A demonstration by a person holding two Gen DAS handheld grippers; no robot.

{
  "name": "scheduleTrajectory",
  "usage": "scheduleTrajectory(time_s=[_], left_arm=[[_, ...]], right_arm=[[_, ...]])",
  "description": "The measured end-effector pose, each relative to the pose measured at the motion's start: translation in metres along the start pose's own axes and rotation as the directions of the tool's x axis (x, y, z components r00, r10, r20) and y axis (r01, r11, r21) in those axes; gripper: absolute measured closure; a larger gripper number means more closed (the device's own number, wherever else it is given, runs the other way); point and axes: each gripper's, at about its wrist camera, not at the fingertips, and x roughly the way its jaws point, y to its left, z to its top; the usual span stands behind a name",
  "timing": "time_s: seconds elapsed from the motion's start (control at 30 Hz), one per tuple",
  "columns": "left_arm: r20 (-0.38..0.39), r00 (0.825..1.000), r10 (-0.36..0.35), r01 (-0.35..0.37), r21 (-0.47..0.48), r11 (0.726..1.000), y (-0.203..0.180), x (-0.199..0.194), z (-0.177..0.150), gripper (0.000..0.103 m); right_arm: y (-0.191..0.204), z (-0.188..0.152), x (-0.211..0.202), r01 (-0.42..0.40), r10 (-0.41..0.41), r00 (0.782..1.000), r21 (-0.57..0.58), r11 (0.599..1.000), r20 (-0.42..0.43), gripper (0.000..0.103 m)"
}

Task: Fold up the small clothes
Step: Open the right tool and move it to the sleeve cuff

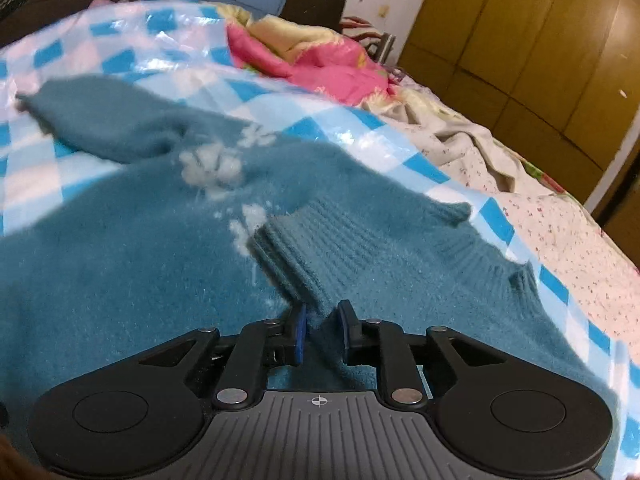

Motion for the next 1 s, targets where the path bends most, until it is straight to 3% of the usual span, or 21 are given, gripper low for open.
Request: scheduleTrajectory(time_s=[0.17,0.37,0.47,0.57,0.7,0.83,1.0], left_arm=[[0.036,0.999,0.007,-0.005,-0.065,0.998,0.014,-0.008,0.003,0.000],[0.104,0.988,0.113,-0.099,-0.127,0.987,0.037,-0.022,0.005,0.000],[0.115,0.979,0.167,-0.147,-0.166,0.975,0.051,-0.025,0.005,0.000],[0.099,0.980,0.173,-0.147,-0.222,0.964,0.065,-0.023,0.005,0.000],[0.093,0.983,0.161,-0.127,-0.295,0.947,0.081,-0.024,0.003,0.000],[0.100,0.974,0.203,-0.159,-0.336,0.928,0.090,-0.026,0.002,0.000],[0.099,0.959,0.265,-0.202,-0.416,0.886,0.107,-0.028,0.002,0.000]], right_arm=[[0.001,0.022,-0.031,-0.039,0.040,0.998,-0.003,0.999,0.058,0.083],[0.052,0.076,-0.040,-0.167,0.186,0.975,-0.155,0.974,0.122,0.081],[0.089,0.099,-0.029,-0.225,0.258,0.959,-0.244,0.943,0.116,0.081],[0.122,0.118,-0.017,-0.277,0.319,0.943,-0.299,0.913,0.098,0.081],[0.152,0.131,-0.007,-0.321,0.366,0.927,-0.338,0.885,0.078,0.081],[0.174,0.139,0.006,-0.352,0.399,0.916,-0.380,0.855,0.049,0.081],[0.207,0.153,0.017,-0.378,0.437,0.898,-0.426,0.822,0.047,0.070]])
